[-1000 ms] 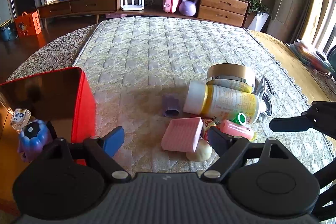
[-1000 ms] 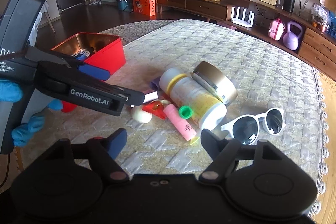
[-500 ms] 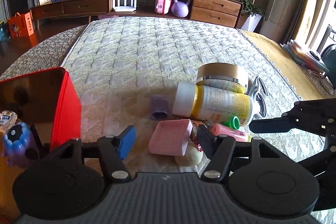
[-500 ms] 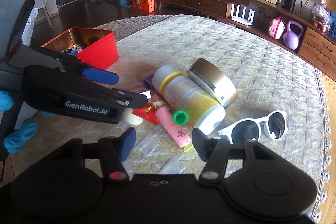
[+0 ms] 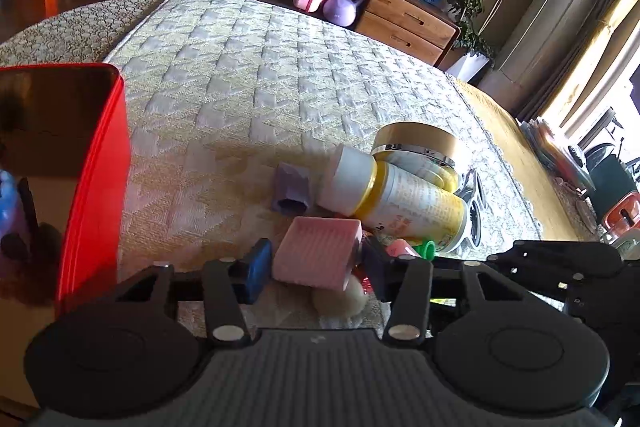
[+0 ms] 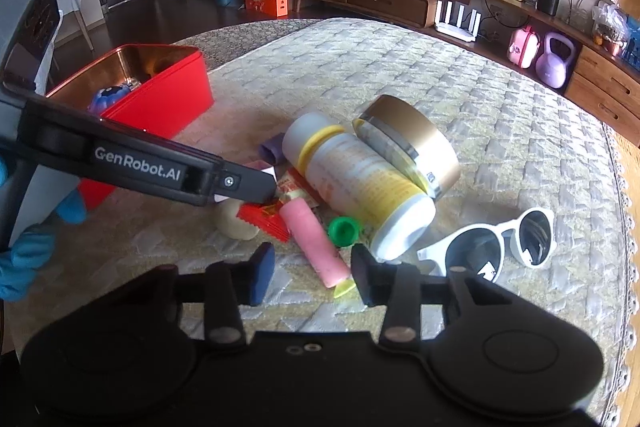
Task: Organize rigid objects
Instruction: 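Grasp the pink sponge with the left gripper while the right grasps the pink tube, then lower the pink sponge into the red tin with the left gripper while the right releases the pink tube there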
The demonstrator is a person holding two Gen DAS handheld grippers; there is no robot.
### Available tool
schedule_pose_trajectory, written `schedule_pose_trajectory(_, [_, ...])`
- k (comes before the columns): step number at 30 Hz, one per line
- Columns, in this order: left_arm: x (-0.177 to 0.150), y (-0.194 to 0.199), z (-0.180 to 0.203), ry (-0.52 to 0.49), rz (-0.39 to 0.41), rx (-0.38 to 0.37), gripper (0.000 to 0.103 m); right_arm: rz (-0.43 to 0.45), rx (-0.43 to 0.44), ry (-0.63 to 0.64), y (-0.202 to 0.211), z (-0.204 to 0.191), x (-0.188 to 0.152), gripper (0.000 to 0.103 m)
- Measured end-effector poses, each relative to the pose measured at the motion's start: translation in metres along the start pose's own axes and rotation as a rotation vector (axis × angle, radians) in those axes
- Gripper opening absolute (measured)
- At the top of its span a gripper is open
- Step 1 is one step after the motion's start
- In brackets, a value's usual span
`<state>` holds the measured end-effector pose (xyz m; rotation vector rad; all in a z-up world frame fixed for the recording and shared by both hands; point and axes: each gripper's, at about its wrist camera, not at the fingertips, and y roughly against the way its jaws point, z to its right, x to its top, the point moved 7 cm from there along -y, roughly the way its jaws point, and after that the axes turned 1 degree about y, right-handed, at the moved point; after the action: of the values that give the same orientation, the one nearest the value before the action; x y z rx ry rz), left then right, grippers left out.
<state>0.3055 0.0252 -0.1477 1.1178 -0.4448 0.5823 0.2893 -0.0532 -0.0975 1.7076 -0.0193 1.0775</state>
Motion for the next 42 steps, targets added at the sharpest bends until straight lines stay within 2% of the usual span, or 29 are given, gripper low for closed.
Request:
schedule_pose_trajectory(9, [-0.002, 0.008, -0.001, 0.005, 0.023, 0.044, 0.044, 0.004, -0.007, 0.001, 0.007, -0.007, -0.004, 0.016])
schedule_pose_trajectory(15, [-0.005, 0.021, -0.001, -0.005, 0.028, 0.078, 0.044, 0.027, -0.015, -0.033, 0.022, -0.009, -0.003, 0.016])
schedule_pose_trajectory(28, [-0.009, 0.069, 0.010, -0.064, 0.069, 0.115, 0.044, 0.086, -0.022, -0.020, 0.062, -0.032, 0.007, 0.015])
schedule_pose_trajectory(42, [-0.008, 0.126, -0.007, -0.066, 0.134, 0.160, 0.044, 0.141, 0.014, 0.021, 0.086, -0.075, 0.041, 0.015])
